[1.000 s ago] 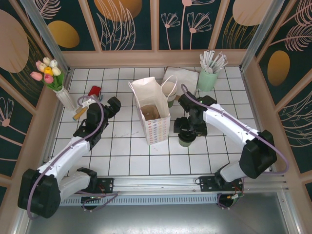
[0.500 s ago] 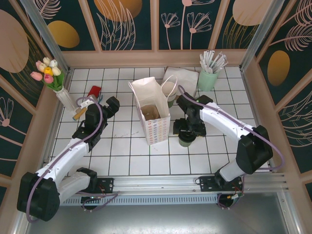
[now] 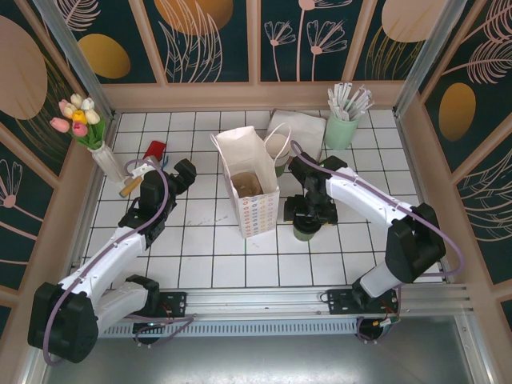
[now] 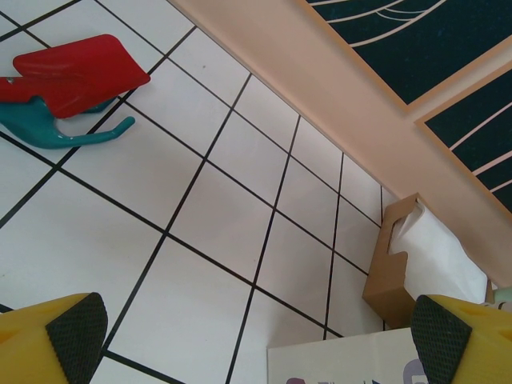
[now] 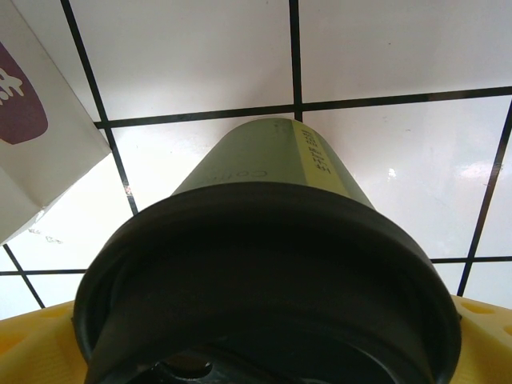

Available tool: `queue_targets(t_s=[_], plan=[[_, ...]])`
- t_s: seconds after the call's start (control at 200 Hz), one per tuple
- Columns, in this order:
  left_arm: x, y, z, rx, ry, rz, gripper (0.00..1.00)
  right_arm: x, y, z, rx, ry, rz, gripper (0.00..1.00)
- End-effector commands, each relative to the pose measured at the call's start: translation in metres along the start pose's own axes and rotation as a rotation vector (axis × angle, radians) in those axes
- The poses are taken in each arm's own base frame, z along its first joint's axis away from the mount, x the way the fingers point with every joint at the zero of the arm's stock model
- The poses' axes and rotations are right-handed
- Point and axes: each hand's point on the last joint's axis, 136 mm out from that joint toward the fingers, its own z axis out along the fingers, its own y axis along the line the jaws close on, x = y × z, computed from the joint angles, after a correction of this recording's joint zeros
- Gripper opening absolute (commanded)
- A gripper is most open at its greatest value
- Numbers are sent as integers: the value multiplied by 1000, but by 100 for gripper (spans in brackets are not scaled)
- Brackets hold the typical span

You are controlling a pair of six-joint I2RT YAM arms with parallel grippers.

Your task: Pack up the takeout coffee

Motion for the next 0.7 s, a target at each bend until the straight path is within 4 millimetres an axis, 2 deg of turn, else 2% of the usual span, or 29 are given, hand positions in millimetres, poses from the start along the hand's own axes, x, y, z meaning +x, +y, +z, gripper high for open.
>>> queue_targets(t_s=[0.0,0.24,0.696], plan=[[2,5,0,-20,-5,4,99,8,-5,0,35,33,-12,97],[4,8,0,-27,-1,0,99,11,-14,1,116,61,-35,97],[5,10,1,-33,-2,1,99,9,-11,-4,132,47,-43,98]])
